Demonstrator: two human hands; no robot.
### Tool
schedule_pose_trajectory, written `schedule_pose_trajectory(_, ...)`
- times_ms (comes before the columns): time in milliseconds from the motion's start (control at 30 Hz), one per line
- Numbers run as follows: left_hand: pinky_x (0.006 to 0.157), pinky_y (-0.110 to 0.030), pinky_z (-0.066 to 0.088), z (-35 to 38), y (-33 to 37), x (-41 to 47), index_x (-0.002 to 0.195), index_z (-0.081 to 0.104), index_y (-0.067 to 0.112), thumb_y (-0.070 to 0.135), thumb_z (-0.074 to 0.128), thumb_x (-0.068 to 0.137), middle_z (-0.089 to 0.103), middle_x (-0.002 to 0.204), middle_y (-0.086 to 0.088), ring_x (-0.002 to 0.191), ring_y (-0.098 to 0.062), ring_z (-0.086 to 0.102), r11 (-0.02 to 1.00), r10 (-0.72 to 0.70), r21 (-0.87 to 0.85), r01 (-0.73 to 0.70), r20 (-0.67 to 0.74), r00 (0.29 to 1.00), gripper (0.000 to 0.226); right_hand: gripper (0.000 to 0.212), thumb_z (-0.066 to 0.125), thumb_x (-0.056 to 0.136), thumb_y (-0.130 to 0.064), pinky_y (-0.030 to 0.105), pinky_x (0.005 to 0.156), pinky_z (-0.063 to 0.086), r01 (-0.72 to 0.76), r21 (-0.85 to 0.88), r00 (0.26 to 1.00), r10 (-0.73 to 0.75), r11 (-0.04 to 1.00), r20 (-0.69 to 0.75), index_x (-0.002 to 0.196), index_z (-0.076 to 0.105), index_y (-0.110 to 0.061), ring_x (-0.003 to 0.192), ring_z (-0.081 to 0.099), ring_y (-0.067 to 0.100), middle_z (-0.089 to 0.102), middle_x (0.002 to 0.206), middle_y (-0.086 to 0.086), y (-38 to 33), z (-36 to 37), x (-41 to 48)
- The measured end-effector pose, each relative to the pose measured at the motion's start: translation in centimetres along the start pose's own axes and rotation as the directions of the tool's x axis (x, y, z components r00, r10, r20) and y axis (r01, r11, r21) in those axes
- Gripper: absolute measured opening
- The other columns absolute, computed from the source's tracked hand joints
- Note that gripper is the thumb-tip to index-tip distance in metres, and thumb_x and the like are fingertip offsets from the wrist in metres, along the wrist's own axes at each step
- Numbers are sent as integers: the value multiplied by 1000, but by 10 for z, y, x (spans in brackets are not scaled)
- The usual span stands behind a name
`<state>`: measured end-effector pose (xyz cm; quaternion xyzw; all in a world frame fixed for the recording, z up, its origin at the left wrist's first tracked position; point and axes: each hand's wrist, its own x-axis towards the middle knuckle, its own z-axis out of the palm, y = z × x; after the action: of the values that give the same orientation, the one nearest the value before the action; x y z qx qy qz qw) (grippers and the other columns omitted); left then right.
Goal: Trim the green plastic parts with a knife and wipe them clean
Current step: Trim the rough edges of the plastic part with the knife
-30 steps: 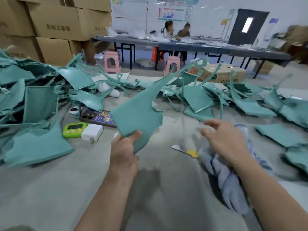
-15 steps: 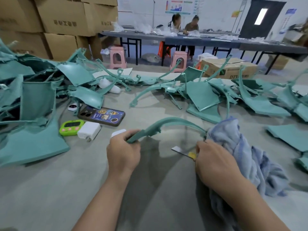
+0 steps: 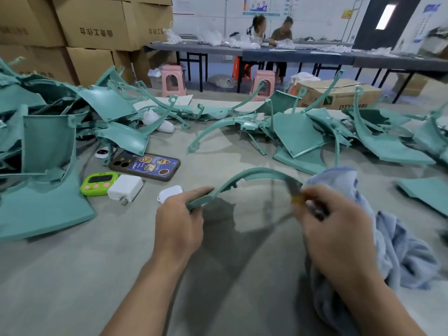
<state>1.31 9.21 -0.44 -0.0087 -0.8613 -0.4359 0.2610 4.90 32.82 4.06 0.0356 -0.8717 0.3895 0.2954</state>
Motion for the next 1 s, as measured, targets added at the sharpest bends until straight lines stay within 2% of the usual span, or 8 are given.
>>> schedule_pose_trajectory(67, 85, -2, 41, -2, 2, -2, 110, 78, 30, -12, 57, 77, 60, 89, 49, 95, 18, 57, 997, 67, -25, -67, -31, 997, 57, 16, 70, 91, -6, 10, 66, 49, -79, 352, 989, 118, 933, -90, 85, 69, -21, 75, 71, 5, 76, 81, -11, -12, 2, -1)
schedule_pose_trajectory(167, 102, -25, 46, -7, 5, -5, 114, 76, 28, 0, 54, 72, 66, 114, 32, 114, 4, 62, 980, 191, -30, -196, -111, 975, 55, 23, 69, 90, 4, 14, 63, 52, -190, 546, 981, 139, 816, 134, 84, 70, -17, 68, 72, 12, 77, 75, 1, -27, 13, -9)
schedule_pose_trajectory(367, 104, -42, 48, -10, 5, -6, 119, 75, 22, -3, 52, 72, 70, 124, 9, 120, -5, 62, 952, 304, 10, -305, -109, 946, 58, 6, 74, 80, -15, 15, 55, 47, -292, 511, 896, 44, 809, 442, 78, 74, -21, 55, 61, 7, 74, 68, 5, -34, 23, -25)
schedule_pose_trajectory(633, 103, -39, 49, -11, 2, -4, 117, 75, 25, -3, 52, 69, 67, 123, 18, 120, 3, 60, 955, 291, -15, -296, -141, 946, 59, 25, 72, 91, -17, 12, 42, 42, -416, 171, 909, 410, 893, 70, 66, 73, -21, 41, 59, 4, 71, 58, -10, 3, 13, 10)
schedule_pose_trajectory(700, 102, -39, 50, -9, 1, -4, 117, 74, 28, -2, 52, 69, 64, 123, 23, 120, 5, 59, 954, 294, -17, -299, -142, 945, 60, 23, 73, 90, -15, 13, 44, 43, -367, 257, 930, 355, 894, 91, 67, 73, -20, 43, 59, 6, 72, 61, -6, 3, 11, 10)
schedule_pose_trajectory(800, 103, -40, 49, -6, 0, -4, 118, 74, 30, 1, 53, 71, 62, 126, 26, 121, 7, 57, 952, 301, -15, -306, -142, 943, 59, 6, 75, 83, -26, 16, 47, 46, -287, 470, 941, 153, 835, 302, 77, 74, -24, 49, 62, 9, 75, 69, 0, -16, 17, -6)
schedule_pose_trajectory(933, 105, -40, 49, -6, -1, -3, 117, 73, 34, -3, 58, 75, 67, 124, 21, 119, -2, 62, 966, 247, -51, -255, -125, 961, 57, 11, 71, 86, -28, 23, 48, 51, -321, 253, 933, 259, 912, 250, 76, 73, -24, 49, 65, 10, 75, 66, -6, -4, 20, -1)
schedule_pose_trajectory(1000, 107, -26, 46, -11, 1, -4, 114, 69, 44, 0, 54, 75, 66, 121, 24, 118, -1, 63, 980, 178, -65, -187, -123, 976, 61, 22, 70, 91, -20, 34, 56, 58, -399, 123, 913, 381, 909, 145, 69, 71, -19, 52, 67, 14, 73, 63, -7, 8, 14, 7)
